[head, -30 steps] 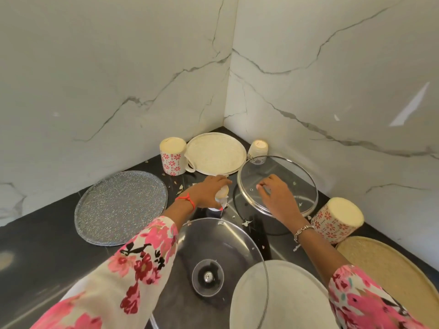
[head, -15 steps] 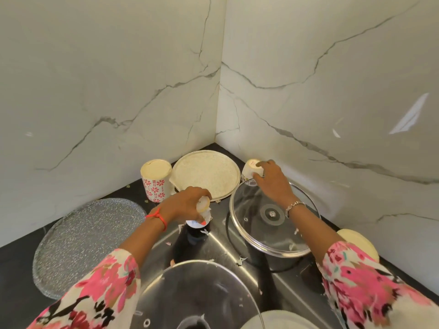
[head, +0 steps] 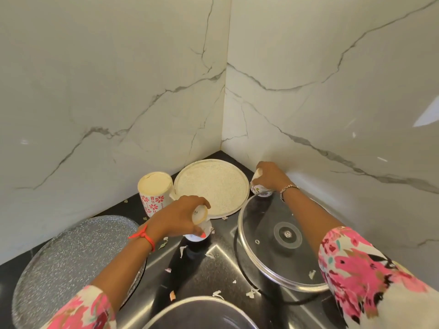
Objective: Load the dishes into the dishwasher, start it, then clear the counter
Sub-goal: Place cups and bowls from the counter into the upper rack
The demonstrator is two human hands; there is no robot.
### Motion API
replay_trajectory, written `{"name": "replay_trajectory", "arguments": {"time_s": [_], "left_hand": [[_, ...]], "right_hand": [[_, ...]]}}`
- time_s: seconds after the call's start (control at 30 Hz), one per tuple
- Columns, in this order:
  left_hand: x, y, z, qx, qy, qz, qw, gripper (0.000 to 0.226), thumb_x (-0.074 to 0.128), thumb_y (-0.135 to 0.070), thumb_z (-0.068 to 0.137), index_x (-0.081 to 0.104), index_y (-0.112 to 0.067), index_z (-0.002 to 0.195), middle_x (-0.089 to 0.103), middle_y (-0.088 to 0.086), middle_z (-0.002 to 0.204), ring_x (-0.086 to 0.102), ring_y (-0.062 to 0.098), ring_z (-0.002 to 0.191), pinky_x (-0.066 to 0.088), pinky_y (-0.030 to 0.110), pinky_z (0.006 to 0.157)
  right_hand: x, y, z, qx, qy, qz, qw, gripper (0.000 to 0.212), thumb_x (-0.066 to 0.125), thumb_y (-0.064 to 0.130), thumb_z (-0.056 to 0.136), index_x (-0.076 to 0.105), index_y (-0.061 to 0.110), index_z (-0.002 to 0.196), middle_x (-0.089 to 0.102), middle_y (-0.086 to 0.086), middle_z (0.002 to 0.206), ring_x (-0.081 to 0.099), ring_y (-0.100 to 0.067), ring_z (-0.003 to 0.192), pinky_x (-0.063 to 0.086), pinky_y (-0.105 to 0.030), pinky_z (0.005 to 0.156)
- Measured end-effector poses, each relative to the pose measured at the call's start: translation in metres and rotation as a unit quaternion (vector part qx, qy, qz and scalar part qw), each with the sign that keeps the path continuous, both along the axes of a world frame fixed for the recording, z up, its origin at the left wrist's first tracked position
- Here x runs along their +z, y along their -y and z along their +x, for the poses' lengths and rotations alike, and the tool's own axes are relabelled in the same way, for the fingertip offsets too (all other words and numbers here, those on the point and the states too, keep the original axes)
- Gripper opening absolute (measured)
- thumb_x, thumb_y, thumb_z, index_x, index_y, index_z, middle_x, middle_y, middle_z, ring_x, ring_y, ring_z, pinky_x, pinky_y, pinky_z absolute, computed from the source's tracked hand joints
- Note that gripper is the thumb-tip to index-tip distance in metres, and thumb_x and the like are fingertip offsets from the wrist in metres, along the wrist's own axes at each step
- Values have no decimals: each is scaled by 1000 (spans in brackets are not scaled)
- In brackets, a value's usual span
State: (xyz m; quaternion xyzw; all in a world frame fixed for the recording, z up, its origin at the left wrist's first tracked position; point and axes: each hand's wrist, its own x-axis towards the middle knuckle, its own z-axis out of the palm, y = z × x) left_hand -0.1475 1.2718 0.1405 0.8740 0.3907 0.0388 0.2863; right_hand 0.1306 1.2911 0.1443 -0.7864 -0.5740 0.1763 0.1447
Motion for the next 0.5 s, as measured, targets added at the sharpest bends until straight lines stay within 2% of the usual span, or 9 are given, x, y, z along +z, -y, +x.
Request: {"name": "replay_trajectory", "arguments": {"time_s": [0.2,0.33,0.5], "left_hand": [[28,30,-16,30,3,17,999,62,76,-32,70,45,-26,124,47,-6,130,45,13,114,40,27,94],[69,81,-27,53,22,54,997,63,76,-32,69,47,-24,124,49,-4,128,47,15,112,41,28,89],[109,162,-38,63,58,93,992,63,78,-34,66,51,-20,121,54,2,120,51,19,106,43,33,88]], "right_hand": [[63,45,-29,2,26,82,996,54,66,28,82,43,13,128,42,-13,129,46,-35,115,42,-42,96],[111,118,-65,18,-2,84,996,55,70,29,78,46,14,126,45,-10,128,48,-29,115,40,-36,94],[134,224,-105,37,-11,47,998,61,77,26,71,50,13,125,46,-8,129,50,-26,113,48,-37,90]]}}
